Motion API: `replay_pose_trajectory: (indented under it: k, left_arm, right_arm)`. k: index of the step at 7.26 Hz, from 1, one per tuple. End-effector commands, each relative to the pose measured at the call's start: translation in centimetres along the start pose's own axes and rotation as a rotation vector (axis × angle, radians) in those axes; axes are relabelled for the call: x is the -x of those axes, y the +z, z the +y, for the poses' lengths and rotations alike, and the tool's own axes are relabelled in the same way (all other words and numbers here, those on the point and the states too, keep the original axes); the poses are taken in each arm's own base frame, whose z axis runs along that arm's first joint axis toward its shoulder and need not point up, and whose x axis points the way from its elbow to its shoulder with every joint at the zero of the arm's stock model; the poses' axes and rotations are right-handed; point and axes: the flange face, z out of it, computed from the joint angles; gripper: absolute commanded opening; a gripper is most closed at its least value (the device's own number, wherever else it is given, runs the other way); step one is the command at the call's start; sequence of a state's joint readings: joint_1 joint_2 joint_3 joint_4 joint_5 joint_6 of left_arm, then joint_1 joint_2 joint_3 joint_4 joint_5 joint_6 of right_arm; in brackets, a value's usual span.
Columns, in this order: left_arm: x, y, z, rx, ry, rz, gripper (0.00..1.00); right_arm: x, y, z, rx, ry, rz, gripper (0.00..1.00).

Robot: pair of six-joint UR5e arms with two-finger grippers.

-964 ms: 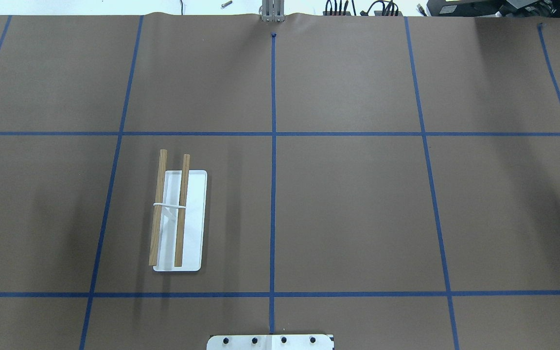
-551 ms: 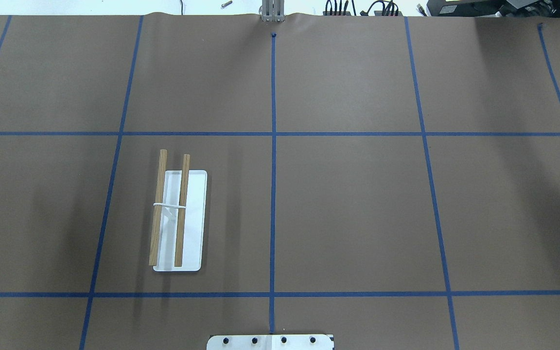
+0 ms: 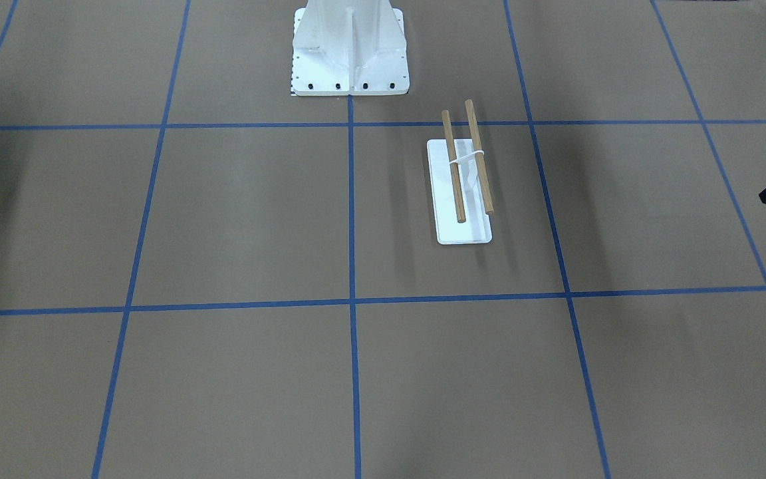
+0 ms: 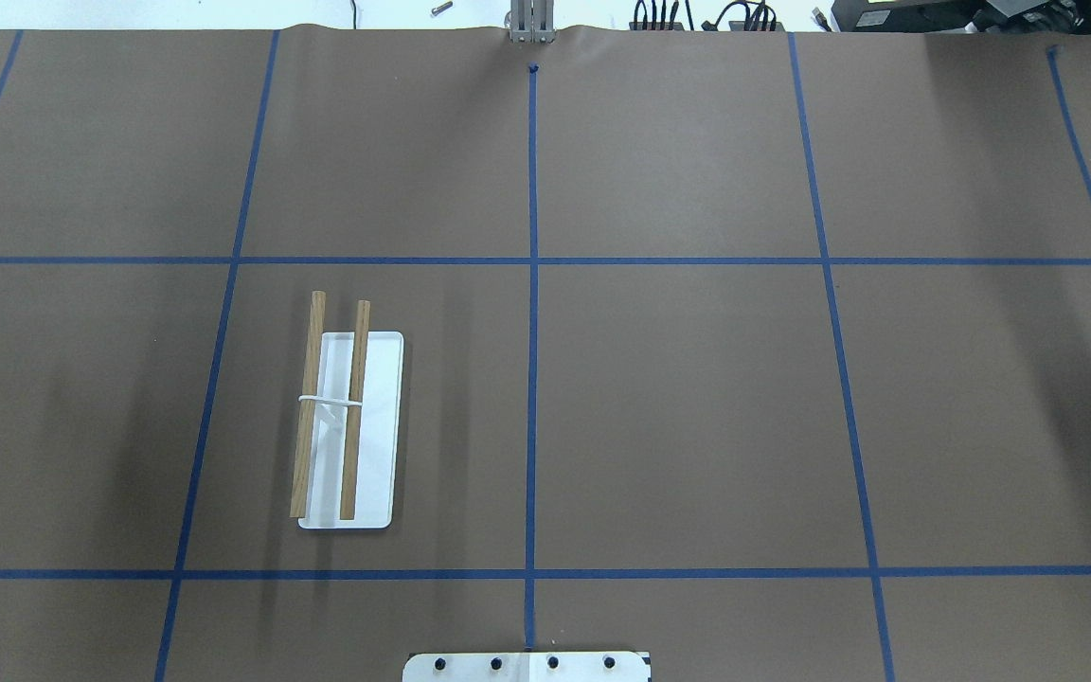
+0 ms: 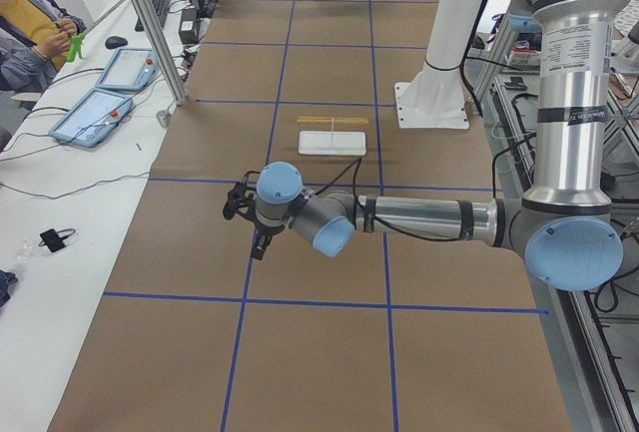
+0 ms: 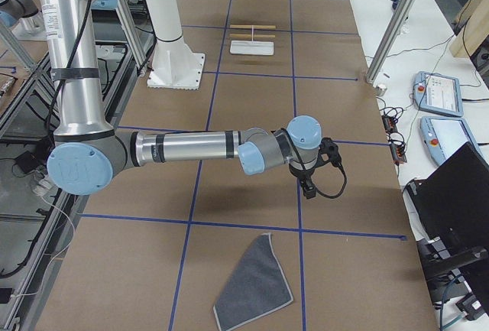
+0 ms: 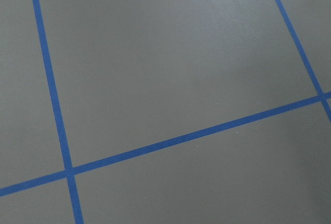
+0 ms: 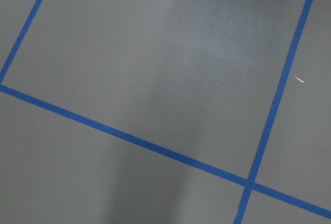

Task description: Hang towel on rack

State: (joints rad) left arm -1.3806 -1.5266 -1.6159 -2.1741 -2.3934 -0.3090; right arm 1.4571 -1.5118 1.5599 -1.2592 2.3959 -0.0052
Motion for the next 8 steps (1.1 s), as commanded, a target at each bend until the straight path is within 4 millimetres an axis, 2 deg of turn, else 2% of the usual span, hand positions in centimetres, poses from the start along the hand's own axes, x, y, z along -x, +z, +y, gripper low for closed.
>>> replay_pose_trajectory:
  k: [1, 2, 3, 4, 5, 6, 8]
  left_arm:
    - [0.1, 0.1, 0.1, 0.001, -0.002, -0.001, 0.98]
    - [0.1, 0.1, 0.1, 0.002, -0.003, 0.001, 0.98]
    - [0.1, 0.0, 0.1, 0.000, -0.005, 0.000, 0.98]
    - [0.1, 0.0, 0.1, 0.000, -0.005, 0.000, 0.98]
    - [0.0, 0.1, 0.1, 0.001, -0.006, 0.000, 0.98]
    - [0.0, 0.1, 0.1, 0.001, -0.008, 0.000, 0.98]
    - [0.0, 0.1, 0.1, 0.001, -0.027, 0.002, 0.98]
  right_arm:
    - [-1.1, 0.7, 3.2, -0.006, 0.002, 0.032, 1.00]
    - [-0.6, 2.3, 3.3, 0.016, 0.034, 0.025, 1.00]
    - [-0.3, 4.9, 3.4, 0.060, 0.085, 0.053, 1.00]
    - [-1.2, 7.2, 3.4, 0.099, 0.143, 0.084, 1.00]
    - [-1.8, 8.3, 2.5, 0.110, 0.249, 0.093, 1.00]
    - [-3.1, 9.6, 3.6, 0.136, 0.346, 0.102, 1.00]
    - [-4.7, 11.1, 5.1, 0.174, 0.406, 0.112, 1.00]
